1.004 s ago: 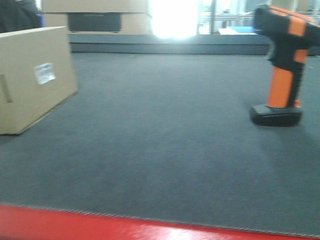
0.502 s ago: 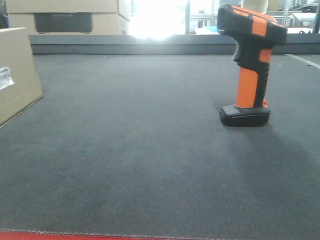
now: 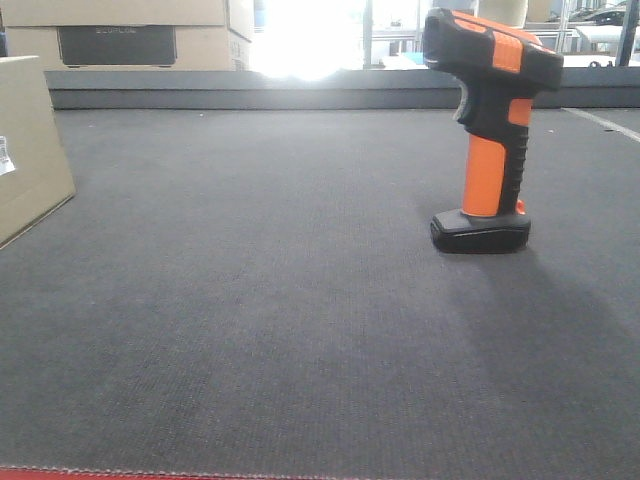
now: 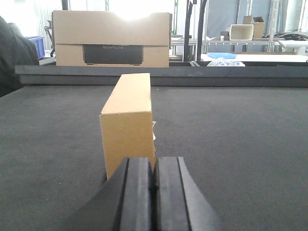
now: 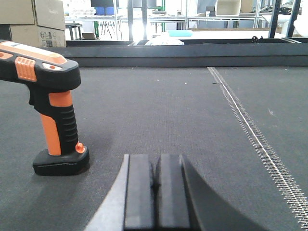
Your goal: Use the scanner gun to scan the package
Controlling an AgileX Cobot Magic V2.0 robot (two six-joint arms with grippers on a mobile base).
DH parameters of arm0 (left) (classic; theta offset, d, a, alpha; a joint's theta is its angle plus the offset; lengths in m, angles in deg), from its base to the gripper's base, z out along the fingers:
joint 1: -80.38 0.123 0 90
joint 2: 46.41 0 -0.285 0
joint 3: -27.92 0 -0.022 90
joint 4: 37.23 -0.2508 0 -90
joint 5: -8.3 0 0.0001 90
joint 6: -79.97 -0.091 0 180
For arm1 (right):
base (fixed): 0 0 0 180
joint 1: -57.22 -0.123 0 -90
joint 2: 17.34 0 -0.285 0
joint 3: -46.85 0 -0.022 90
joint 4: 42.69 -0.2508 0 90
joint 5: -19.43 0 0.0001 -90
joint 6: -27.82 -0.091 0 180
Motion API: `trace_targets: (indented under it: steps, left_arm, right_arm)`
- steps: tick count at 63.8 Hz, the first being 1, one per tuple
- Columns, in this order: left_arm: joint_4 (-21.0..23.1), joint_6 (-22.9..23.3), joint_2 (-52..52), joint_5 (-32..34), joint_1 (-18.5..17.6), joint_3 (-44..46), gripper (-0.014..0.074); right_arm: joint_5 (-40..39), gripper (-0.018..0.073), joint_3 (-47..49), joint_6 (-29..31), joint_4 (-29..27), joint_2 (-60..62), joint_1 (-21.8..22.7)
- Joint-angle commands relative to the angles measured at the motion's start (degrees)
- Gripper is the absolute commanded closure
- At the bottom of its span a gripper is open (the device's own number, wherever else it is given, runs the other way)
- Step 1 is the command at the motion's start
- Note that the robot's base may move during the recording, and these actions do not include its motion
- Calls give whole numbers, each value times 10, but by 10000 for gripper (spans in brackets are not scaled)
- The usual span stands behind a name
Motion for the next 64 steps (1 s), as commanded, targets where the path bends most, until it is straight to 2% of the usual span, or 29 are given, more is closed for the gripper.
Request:
trace_targets:
  steps: [1,64]
  left_arm:
    - [4,2,2,10,-2,2,707]
    - [4,2,2,14,-2,2,707]
  right_arm:
    - [-8,713,0,1,4,2,0]
    - [-8,713,0,1,4,2,0]
